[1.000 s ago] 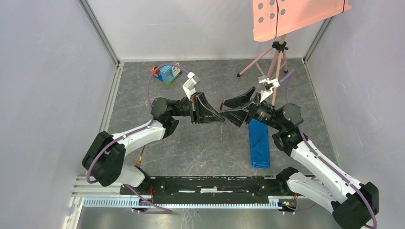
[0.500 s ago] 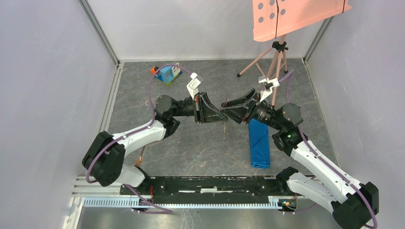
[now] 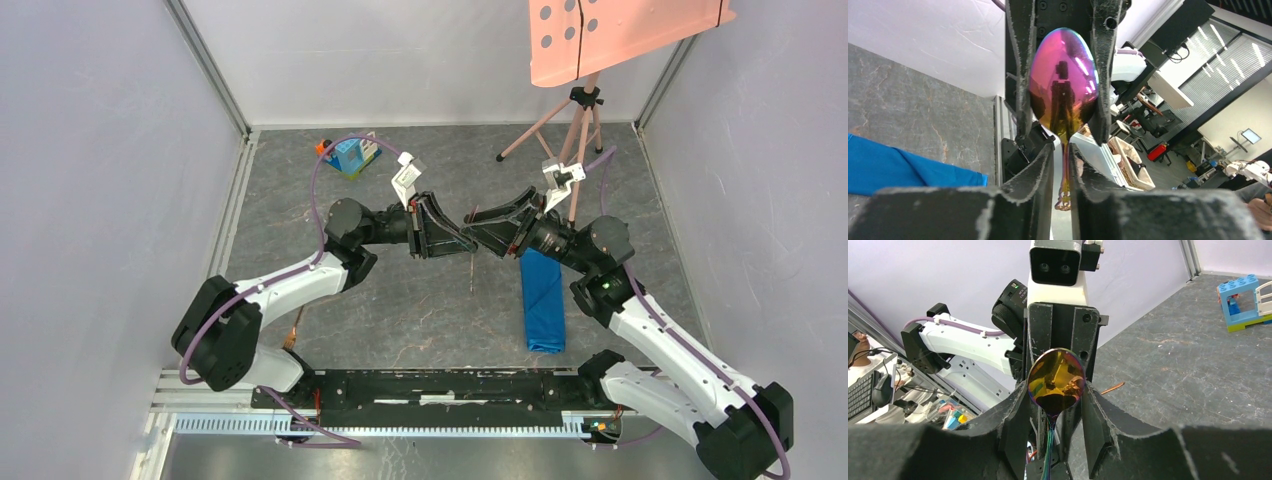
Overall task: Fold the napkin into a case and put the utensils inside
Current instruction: Pass from the left arm to the right, then insert the spoon into the folded napkin.
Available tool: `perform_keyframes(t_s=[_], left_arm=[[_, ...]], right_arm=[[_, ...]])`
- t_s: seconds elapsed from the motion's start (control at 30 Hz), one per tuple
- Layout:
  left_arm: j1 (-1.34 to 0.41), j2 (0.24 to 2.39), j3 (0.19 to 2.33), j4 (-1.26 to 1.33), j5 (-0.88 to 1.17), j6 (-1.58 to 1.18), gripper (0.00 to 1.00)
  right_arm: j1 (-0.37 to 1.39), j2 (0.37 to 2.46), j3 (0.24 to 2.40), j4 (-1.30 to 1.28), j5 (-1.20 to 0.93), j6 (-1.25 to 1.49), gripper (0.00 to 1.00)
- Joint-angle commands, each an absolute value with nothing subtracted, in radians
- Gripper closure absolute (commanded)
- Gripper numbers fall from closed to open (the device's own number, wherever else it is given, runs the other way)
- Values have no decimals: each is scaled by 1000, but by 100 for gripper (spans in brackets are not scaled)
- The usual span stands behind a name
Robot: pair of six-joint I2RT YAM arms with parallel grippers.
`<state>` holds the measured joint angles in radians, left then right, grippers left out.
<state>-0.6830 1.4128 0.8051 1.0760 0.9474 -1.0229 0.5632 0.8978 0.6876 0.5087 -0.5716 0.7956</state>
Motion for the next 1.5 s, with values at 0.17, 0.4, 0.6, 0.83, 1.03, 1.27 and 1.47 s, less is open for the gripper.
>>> perform_keyframes(t_s=[0.17, 0.4, 0.6, 0.83, 1.03, 1.27, 1.47], left_arm=[[-675, 1260, 731, 767, 774, -761, 34], [-682, 1074, 579, 395, 452, -647, 32], [-1103, 1077, 475, 558, 7, -625, 31], [-1391, 1553, 633, 859, -102, -595, 37], [-1408, 1811, 726, 1055, -59, -646, 50], [-1407, 1907, 860, 932, -83, -675, 62], [-1399, 1975, 908, 915, -84, -682, 72]], right_arm=[[537, 866, 733, 290, -423, 676, 70], [480, 935, 854, -208, 33, 305, 70], [444, 1084, 839, -253, 306, 202, 70], [393, 1188, 832, -251, 375, 154, 69], [339, 1281, 815, -200, 302, 138, 71], [327, 1331, 774, -146, 297, 135, 72], [327, 1361, 747, -121, 278, 142, 73]])
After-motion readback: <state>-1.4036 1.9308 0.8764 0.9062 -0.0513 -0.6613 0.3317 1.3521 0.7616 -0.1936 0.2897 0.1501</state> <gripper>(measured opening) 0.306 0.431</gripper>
